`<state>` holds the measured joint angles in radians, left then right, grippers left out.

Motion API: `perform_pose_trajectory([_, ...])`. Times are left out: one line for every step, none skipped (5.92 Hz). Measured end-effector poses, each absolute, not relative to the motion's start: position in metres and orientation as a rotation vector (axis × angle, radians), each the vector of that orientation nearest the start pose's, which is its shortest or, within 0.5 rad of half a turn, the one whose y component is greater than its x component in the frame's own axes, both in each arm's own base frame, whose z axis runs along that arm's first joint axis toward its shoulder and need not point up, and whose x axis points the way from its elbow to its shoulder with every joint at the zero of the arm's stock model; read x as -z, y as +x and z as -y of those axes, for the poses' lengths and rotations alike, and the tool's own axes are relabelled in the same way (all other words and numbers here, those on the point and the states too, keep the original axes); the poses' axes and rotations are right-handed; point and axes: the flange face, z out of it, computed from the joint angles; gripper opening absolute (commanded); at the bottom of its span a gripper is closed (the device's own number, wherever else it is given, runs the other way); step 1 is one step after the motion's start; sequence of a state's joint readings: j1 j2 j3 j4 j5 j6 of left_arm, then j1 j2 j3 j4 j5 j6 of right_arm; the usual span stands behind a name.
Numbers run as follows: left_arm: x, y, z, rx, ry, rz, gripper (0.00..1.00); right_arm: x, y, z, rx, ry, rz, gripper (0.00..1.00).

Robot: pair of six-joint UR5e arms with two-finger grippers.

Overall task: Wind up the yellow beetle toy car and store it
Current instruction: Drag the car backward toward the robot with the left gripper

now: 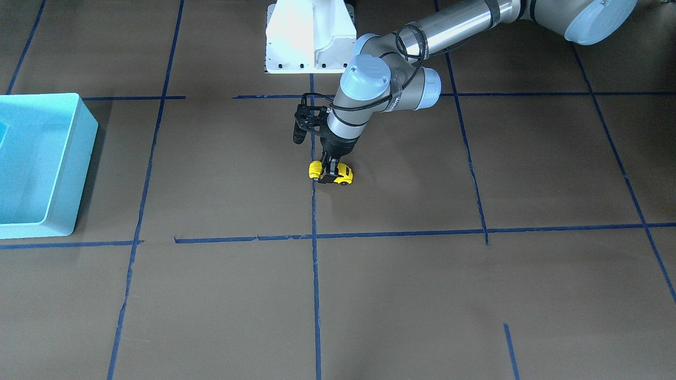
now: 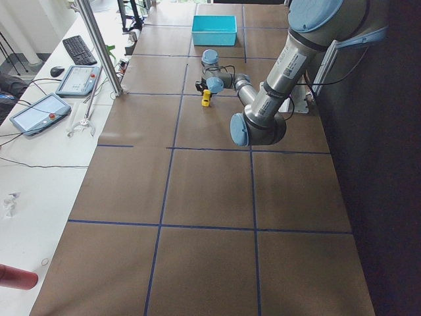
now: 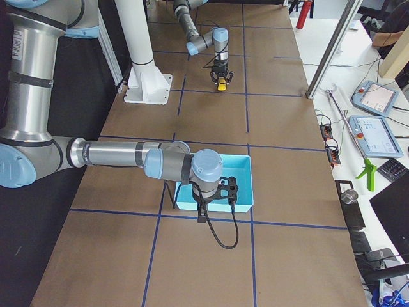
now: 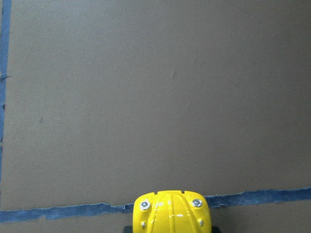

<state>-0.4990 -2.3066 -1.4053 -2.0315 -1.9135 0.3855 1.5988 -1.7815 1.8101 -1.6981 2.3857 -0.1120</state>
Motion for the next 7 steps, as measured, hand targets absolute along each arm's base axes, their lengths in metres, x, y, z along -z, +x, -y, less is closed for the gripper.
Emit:
perform_pose_trajectory([-0.244, 0.604, 0.444, -1.481, 0.968, -0.726, 0.00, -0.645, 0.072, 0.394, 0.039, -0.036, 0.819, 1.00])
perform_pose_trajectory([-0.259, 0.595, 0.445, -1.477, 0.995, -0.742, 0.00, -0.645, 0.072, 0.394, 0.039, -0.036, 0.819, 1.00])
perform_pose_trajectory([-0.274, 0.582, 0.452, -1.473, 1.011, -0.761, 0.00, -0.644, 0.072, 0.394, 0.039, -0.035, 0.819, 1.00])
perform_pose_trajectory([-0.297, 0.562, 0.461, -1.465, 1.026, -0.781, 0.00, -0.644, 0.072, 0.394, 0.039, -0.035, 0.820, 1.00])
perform_pose_trajectory([-0.325, 0.538, 0.468, -1.458, 1.039, -0.803, 0.05, -0.644, 0.072, 0.394, 0.039, -0.035, 0.820, 1.00])
perform_pose_trajectory([-0.351, 0.516, 0.472, -1.453, 1.044, -0.822, 0.99, -0.644, 0.072, 0.394, 0.039, -0.034, 0.820, 1.00])
perform_pose_trajectory([-0.370, 0.497, 0.477, -1.446, 1.030, -0.844, 1.00, -0.644, 0.072, 0.394, 0.040, -0.034, 0.820, 1.00])
